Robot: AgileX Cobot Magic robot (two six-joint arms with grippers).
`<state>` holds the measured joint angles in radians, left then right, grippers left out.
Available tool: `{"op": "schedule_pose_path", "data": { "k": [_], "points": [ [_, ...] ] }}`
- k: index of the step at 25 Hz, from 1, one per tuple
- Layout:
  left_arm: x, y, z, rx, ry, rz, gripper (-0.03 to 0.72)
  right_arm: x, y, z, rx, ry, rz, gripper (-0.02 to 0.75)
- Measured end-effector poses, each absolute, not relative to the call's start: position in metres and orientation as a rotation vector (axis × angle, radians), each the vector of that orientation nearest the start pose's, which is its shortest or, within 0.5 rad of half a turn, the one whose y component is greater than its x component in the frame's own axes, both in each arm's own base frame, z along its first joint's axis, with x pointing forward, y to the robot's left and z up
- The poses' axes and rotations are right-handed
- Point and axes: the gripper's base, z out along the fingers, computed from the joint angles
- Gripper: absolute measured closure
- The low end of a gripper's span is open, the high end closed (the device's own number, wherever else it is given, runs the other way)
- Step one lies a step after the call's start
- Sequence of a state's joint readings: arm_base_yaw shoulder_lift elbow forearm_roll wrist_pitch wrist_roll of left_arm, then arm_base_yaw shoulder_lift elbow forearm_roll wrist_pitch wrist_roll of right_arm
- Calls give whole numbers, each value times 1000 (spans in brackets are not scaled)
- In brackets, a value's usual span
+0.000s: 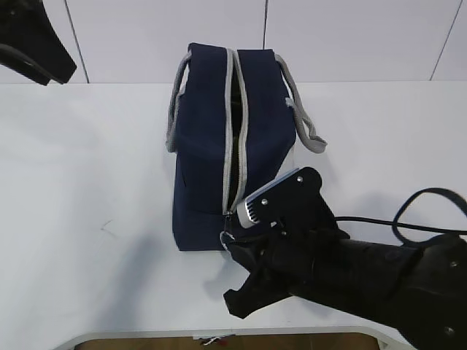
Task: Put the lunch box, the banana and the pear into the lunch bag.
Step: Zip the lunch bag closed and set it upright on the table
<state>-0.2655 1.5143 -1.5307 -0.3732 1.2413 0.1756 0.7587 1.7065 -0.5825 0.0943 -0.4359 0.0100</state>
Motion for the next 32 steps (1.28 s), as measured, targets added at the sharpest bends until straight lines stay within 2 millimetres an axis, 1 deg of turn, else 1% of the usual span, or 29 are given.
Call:
{"op": "schedule_pose_path", "data": {
  "k": [5,11,16,22,27,29,32],
  "points": [
    [288,-111,378,529,2627,-541,444,213,198,171,-673,2049,471,725],
    [288,-111,378,529,2627,-541,444,210,197,198,-680,2066,484,725],
    [288,-111,378,529,2627,-541,444,215,204,229,-696,2082,495,725],
    [288,-111,378,529,2627,-541,444,221,212,257,-777,2193,454,725],
    [288,-112,378,538,2627,-538,444,226,217,281,-800,2218,445,725],
    [287,-113,374,549,2639,-537,444,227,218,289,-805,2222,444,725],
    [285,-112,361,574,2677,-533,444,230,221,304,-808,2203,444,725]
  ]
}}
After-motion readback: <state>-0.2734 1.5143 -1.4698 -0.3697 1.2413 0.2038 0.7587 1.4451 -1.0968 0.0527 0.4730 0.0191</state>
